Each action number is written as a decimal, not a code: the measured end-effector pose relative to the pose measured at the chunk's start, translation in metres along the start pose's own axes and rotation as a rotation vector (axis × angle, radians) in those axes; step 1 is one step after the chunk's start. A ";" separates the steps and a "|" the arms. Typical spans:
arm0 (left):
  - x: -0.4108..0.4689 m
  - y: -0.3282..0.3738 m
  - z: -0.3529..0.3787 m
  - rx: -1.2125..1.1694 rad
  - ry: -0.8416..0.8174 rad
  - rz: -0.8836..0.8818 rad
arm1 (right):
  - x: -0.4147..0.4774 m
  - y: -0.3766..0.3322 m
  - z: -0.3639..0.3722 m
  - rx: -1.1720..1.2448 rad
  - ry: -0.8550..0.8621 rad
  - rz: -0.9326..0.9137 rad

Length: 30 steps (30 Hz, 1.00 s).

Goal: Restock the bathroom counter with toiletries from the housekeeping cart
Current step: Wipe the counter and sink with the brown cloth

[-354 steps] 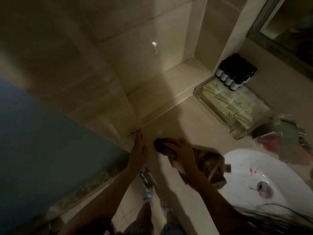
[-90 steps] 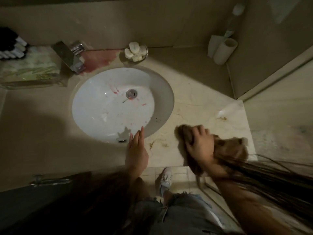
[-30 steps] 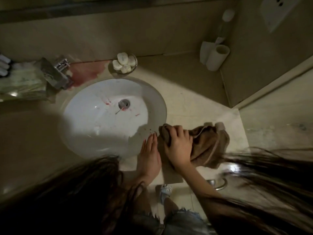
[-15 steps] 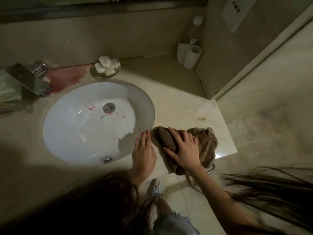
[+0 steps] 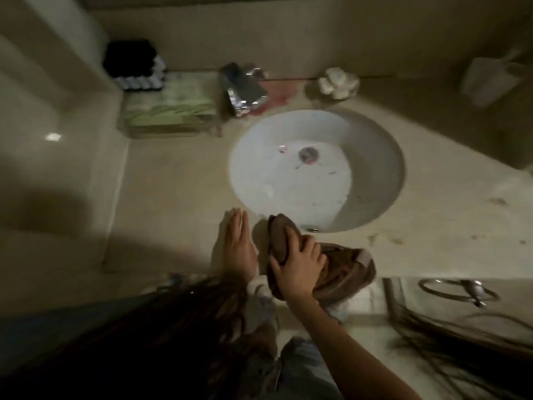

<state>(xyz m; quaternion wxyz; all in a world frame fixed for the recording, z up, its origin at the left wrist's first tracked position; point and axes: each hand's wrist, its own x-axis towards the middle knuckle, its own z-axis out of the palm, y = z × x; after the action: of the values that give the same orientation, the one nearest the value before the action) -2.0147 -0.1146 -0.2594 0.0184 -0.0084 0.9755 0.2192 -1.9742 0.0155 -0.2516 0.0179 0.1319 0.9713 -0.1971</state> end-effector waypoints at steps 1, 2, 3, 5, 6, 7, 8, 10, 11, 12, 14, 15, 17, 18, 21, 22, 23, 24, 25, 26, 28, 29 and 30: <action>-0.005 -0.023 -0.006 0.017 0.036 -0.061 | -0.001 -0.027 0.011 0.020 -0.038 -0.075; -0.012 -0.045 -0.012 0.054 0.060 -0.133 | -0.002 -0.054 0.022 0.039 -0.068 -0.154; -0.019 -0.066 -0.018 0.080 0.056 -0.196 | -0.003 -0.077 0.031 0.049 -0.097 -0.234; -0.035 -0.091 -0.033 0.098 0.021 -0.311 | -0.003 -0.113 0.046 0.074 -0.154 -0.349; -0.042 -0.098 -0.038 0.087 0.022 -0.346 | 0.000 -0.125 0.051 0.089 -0.173 -0.378; -0.045 -0.101 -0.042 0.074 0.016 -0.356 | 0.004 -0.133 0.054 0.104 -0.177 -0.399; -0.047 -0.100 -0.045 0.059 0.023 -0.335 | 0.008 -0.136 0.056 0.109 -0.168 -0.423; -0.043 -0.091 -0.045 0.004 0.010 -0.300 | 0.011 -0.128 0.054 0.100 -0.134 -0.472; -0.039 -0.083 -0.041 -0.053 -0.005 -0.301 | 0.012 -0.120 0.050 0.099 -0.114 -0.473; -0.034 -0.074 -0.037 -0.110 -0.006 -0.296 | 0.014 -0.110 0.045 0.100 -0.093 -0.450; -0.024 -0.052 -0.027 -0.181 -0.001 -0.222 | 0.020 -0.083 0.031 0.095 -0.047 -0.348; -0.019 -0.041 -0.021 -0.187 -0.013 -0.139 | 0.023 -0.065 0.022 0.085 -0.024 -0.289; -0.011 -0.017 -0.007 -0.210 -0.067 0.069 | 0.028 -0.021 0.001 0.059 0.015 -0.137; -0.008 -0.002 -0.002 -0.228 -0.118 0.152 | 0.029 0.005 -0.010 0.056 0.039 -0.026; -0.002 0.038 0.012 -0.246 -0.256 0.319 | 0.028 0.083 -0.047 0.064 0.203 0.354; -0.001 0.049 0.015 -0.250 -0.268 0.354 | 0.029 0.104 -0.058 0.068 0.247 0.448; 0.000 0.058 0.017 -0.242 -0.281 0.374 | 0.032 0.122 -0.068 0.074 0.271 0.521; 0.002 0.065 0.018 -0.237 -0.291 0.385 | 0.036 0.134 -0.076 0.083 0.281 0.583; 0.004 0.072 0.018 -0.225 -0.308 0.395 | 0.042 0.142 -0.081 0.088 0.282 0.631; 0.006 0.077 0.018 -0.223 -0.320 0.404 | 0.048 0.146 -0.084 0.091 0.279 0.666; 0.011 0.083 0.021 -0.238 -0.342 0.420 | 0.058 0.148 -0.084 0.083 0.274 0.694; 0.016 0.086 0.024 -0.249 -0.352 0.422 | 0.061 0.149 -0.083 0.076 0.272 0.690; 0.022 0.089 0.027 -0.270 -0.364 0.416 | 0.065 0.152 -0.083 0.071 0.272 0.686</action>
<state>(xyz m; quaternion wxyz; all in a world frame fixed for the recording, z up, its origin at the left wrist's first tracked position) -2.0379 -0.0227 -0.2470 0.1464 0.2284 0.8989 0.3439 -1.9951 0.1986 -0.2377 -0.0508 0.4753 0.8567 -0.1938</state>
